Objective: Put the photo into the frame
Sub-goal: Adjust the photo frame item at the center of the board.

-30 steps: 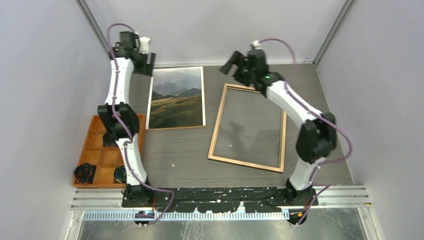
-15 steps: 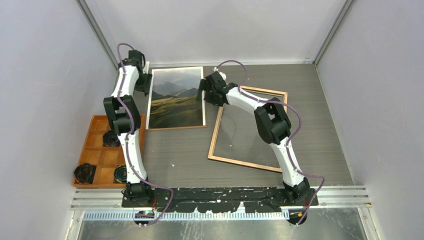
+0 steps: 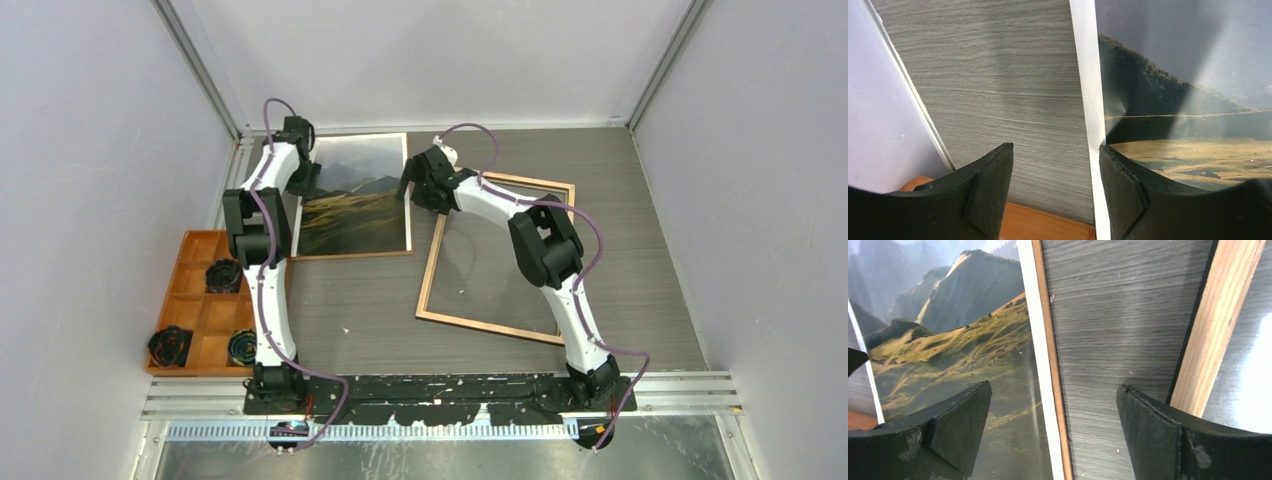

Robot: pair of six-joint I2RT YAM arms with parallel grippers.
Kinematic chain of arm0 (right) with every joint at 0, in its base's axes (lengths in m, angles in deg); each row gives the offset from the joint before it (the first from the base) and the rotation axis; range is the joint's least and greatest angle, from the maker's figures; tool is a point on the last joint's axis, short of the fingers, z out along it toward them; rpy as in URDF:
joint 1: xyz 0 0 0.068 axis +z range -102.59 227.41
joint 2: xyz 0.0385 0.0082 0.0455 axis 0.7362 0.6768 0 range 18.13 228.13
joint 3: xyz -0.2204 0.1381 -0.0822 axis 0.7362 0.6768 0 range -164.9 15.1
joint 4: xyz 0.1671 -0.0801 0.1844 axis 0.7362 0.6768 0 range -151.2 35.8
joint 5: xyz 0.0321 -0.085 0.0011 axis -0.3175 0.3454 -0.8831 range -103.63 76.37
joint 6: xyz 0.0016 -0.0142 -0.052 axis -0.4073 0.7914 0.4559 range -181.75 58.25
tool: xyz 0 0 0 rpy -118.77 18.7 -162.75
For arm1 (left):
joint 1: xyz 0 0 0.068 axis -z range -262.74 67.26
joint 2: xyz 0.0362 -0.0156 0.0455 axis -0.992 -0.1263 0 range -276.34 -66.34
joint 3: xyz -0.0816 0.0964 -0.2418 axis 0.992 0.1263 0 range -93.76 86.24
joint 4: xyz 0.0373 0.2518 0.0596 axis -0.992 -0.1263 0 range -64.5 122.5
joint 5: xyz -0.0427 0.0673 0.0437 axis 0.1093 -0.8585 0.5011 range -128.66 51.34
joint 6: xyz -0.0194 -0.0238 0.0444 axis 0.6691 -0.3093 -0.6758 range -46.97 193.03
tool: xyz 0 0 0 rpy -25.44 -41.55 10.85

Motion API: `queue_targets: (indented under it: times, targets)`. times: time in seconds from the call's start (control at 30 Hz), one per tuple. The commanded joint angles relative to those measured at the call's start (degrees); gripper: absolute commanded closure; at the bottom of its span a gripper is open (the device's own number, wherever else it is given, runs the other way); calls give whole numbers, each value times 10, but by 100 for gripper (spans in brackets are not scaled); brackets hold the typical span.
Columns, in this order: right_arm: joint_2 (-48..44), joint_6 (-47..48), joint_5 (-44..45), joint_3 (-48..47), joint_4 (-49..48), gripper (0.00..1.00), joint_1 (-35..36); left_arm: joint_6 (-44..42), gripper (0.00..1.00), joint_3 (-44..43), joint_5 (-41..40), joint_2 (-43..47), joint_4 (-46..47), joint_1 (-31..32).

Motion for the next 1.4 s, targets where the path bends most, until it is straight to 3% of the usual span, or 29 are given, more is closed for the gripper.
queue_targets:
  times: [0.0,0.67,1.0,1.2,1.37]
  targets:
    - [-18,-27,12,35,-18,0,4,-10,33,33,-2,8,36,4]
    - [-32,-86,-49,90,-70,2,15,-3,34,148,70,65,51,57]
    - [-59,-186,-157,157,-211,4,14,-10,34,142,75,54,51,58]
    - [-84,-161,-116,166,-162,4,11,-4,34,128,157,82,8,58]
    - [-95,-133,-76,170,-115,4,11,-15,31,97,165,135,-10,44]
